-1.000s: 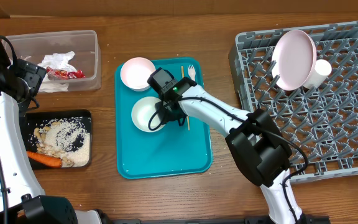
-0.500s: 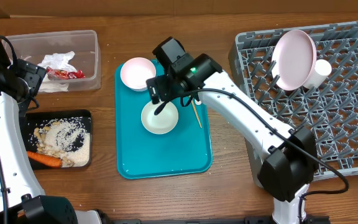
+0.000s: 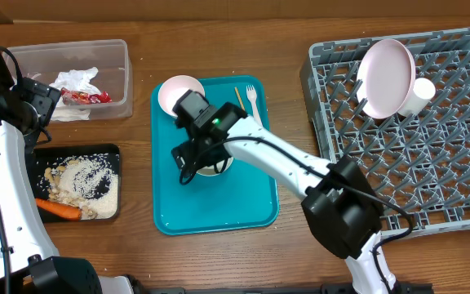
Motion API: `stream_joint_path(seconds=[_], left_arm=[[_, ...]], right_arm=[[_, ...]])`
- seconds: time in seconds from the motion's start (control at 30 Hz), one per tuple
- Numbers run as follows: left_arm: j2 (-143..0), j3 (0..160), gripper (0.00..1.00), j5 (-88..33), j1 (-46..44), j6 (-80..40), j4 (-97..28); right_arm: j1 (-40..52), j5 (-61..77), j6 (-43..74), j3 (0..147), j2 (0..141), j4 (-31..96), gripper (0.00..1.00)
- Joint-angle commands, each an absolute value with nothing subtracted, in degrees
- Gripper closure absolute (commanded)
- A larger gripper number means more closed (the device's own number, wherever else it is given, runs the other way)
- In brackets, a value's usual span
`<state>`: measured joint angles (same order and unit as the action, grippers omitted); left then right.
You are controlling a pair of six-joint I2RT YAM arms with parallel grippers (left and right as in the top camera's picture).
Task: Sort waste into correct bins and load items into the dishwasher rack
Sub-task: 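Reach the right gripper to the white bowl and grip its rim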
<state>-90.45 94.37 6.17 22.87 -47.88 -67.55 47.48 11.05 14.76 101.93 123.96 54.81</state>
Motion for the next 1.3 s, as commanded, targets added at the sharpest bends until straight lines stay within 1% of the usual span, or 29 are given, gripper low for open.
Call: stream_joint_path(seconds=[0.0, 0.07, 0.27, 0.63, 0.77, 1.0, 1.03, 1.13, 1.27], left_arm=[[-90.7, 94.8, 0.00, 6.4, 22.8, -48.4, -67.5], [-90.7, 94.8, 0.00, 6.4, 22.8, -48.4, -67.5], [-90.7, 94.8, 0.00, 6.4, 22.8, -48.4, -67.5], [-90.7, 94.8, 0.00, 6.4, 22.8, -48.4, -67.5], [-90.7, 94.8, 0.00, 6.4, 22.8, -48.4, -67.5], [-90.7, 94.8, 0.00, 6.4, 22.8, -48.4, -67.5], [-90.7, 94.8, 0.00, 6.4, 22.8, -48.4, -67.5], [-90.7, 94.8, 0.00, 6.4, 22.8, -48.4, -67.5], [-90.7, 94.8, 0.00, 6.4, 22.8, -48.4, -67.5]], right_arm=[[49.2, 7.3, 13.6, 101.9, 125.1, 54.6, 0.16], [49.6, 6.2, 13.7, 101.9, 125.4, 54.5, 0.17], [49.9, 5.8, 13.5, 101.9, 126.9, 54.9, 0.25], [49.6, 5.6, 13.5, 101.8, 129.2, 55.6, 0.29], [49.1, 5.6, 13.6, 104.3, 129.1, 58.9, 0.32], [49.0, 5.6, 13.5, 108.9, 129.1, 62.1, 0.34], [49.1, 5.6, 13.5, 109.2, 129.1, 62.2, 0.36], [49.1, 5.6, 13.6, 109.2, 129.1, 62.3, 0.46], [49.1, 5.6, 13.7, 109.1, 129.1, 63.2, 0.51]])
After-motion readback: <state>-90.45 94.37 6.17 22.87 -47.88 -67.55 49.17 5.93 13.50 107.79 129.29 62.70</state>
